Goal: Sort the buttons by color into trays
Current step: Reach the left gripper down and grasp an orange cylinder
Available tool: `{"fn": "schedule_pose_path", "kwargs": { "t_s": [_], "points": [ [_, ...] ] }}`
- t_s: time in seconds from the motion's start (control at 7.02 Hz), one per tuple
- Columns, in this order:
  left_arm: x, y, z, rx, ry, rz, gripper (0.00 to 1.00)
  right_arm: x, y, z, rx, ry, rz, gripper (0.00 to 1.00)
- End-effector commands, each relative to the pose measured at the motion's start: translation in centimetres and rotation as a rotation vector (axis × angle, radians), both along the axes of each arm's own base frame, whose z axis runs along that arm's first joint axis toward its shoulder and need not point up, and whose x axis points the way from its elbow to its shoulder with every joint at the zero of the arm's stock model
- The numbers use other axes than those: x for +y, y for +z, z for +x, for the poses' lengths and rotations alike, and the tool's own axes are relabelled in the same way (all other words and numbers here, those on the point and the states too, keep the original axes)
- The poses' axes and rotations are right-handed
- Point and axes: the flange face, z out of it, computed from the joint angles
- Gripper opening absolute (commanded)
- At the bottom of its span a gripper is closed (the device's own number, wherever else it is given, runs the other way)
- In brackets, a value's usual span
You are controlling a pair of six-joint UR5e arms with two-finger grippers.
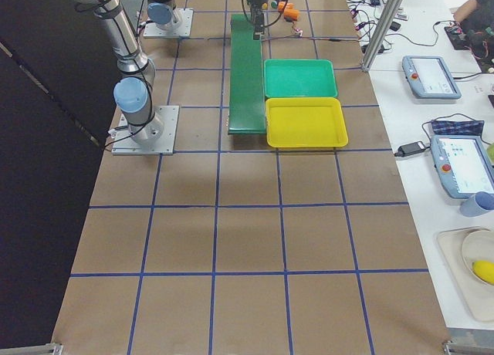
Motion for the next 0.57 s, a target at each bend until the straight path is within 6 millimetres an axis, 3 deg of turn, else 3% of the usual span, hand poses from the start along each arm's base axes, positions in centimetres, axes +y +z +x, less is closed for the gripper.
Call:
{"fn": "schedule_pose_path", "kwargs": {
  "t_s": [0.0,0.14,0.28,0.43],
  "points": [
    [-6.7,-4.2,8.1,-0.048,-0.110,0.027,1.00,-0.1,-0.1,-0.1,0.002,0.000,0.002,1.00],
    [-8.8,-7.6,12.6,-0.002,-0.189,0.012,1.00,-0.1,-0.1,-0.1,0.002,0.000,0.002,1.00],
    [-10.8,-12.1,13.3,-0.004,-0.299,-0.032,1.00,-0.1,-0.1,-0.1,0.002,0.000,0.003,1.00],
    [-11.1,-15.8,13.2,0.036,-0.349,-0.007,1.00,-0.1,-0.2,-0.1,0.002,0.000,0.005,1.00]
  ]
}}
